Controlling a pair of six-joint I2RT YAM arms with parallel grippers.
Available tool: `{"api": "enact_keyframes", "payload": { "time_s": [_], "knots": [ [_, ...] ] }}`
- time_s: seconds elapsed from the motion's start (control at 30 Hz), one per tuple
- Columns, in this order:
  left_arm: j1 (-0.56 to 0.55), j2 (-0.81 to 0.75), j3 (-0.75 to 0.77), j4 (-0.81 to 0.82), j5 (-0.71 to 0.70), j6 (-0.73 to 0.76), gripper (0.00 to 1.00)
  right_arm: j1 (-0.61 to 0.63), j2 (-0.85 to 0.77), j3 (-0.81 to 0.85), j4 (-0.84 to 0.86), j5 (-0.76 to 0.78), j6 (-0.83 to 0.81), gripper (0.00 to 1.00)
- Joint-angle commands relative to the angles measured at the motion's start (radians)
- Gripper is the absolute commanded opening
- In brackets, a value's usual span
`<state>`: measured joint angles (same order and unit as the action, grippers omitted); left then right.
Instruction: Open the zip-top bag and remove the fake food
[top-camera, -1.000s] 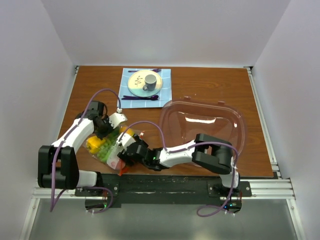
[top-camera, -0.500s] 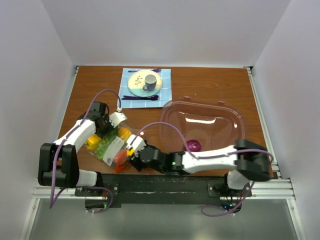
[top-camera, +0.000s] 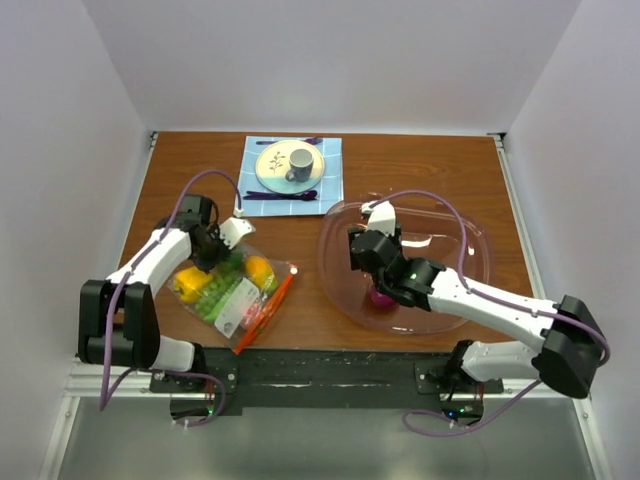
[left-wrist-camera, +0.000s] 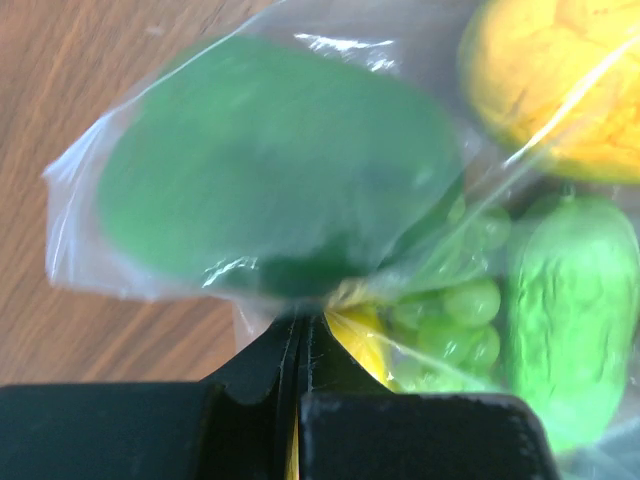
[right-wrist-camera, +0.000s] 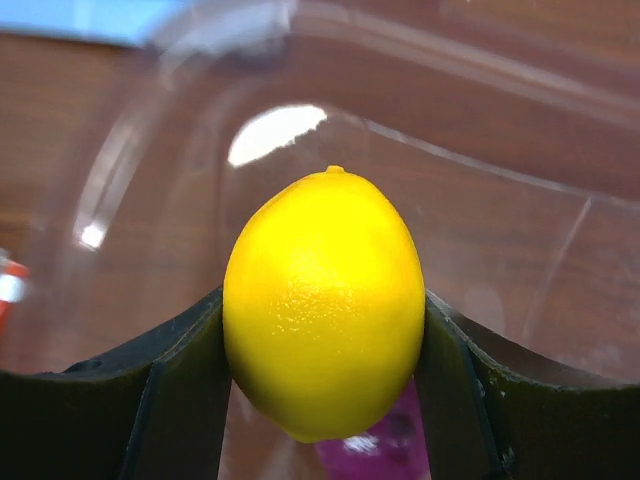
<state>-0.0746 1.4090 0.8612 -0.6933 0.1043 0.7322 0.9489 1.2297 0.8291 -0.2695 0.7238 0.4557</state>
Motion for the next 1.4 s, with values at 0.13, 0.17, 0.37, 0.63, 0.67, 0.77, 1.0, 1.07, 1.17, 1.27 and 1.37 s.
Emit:
{"api": "enact_keyframes", "payload": {
  "time_s": [0.13, 0.17, 0.37, 0.63, 0.67, 0.77, 1.0, 1.07, 1.17, 1.27, 1.37],
  "knots": [
    [-0.007, -0.024, -0.005, -0.046, 0.009, -0.016, 0.0, 0.016, 0.013, 0.03, -0.057, 0.008, 0.011, 0.99],
    [-0.007, -0.021, -0.017, -0.035, -0.001, -0.014, 0.0, 0.022, -0.008, 0.036, -0.042, -0.006, -0.006, 0.99],
    [-0.007, 0.011, -0.09, 0.054, -0.075, 0.001, 0.0, 0.316, -0.023, 0.057, 0.049, 0.028, -0.16, 0.99],
    [-0.007, 0.057, -0.102, 0.104, -0.097, -0.004, 0.0, 0.525, 0.325, 0.103, 0.265, -0.098, -0.184, 0.65],
    [-0.007, 0.061, -0.1, 0.104, -0.097, -0.007, 0.0, 0.528, 0.361, 0.111, 0.314, -0.107, -0.186, 0.65],
    [-0.013, 0.05, -0.105, 0.095, -0.097, -0.01, 0.0, 0.528, 0.456, 0.14, 0.418, -0.135, -0.213, 0.76],
    [-0.025, 0.018, -0.11, 0.067, -0.101, -0.011, 0.0, 0.528, 0.6, 0.223, 0.585, -0.146, -0.268, 0.88],
    [-0.025, 0.01, -0.111, 0.063, -0.101, -0.008, 0.0, 0.528, 0.632, 0.241, 0.622, -0.171, -0.273, 0.88],
    [-0.027, 0.007, -0.116, 0.061, -0.101, -0.008, 0.0, 0.528, 0.675, 0.257, 0.667, -0.178, -0.278, 0.88],
    [-0.027, 0.005, -0.119, 0.057, -0.103, -0.007, 0.0, 0.521, 0.724, 0.278, 0.685, -0.176, -0.287, 0.89],
    [-0.027, 0.001, -0.117, 0.051, -0.1, -0.004, 0.0, 0.505, 0.751, 0.3, 0.678, -0.196, -0.275, 0.9]
  ]
}}
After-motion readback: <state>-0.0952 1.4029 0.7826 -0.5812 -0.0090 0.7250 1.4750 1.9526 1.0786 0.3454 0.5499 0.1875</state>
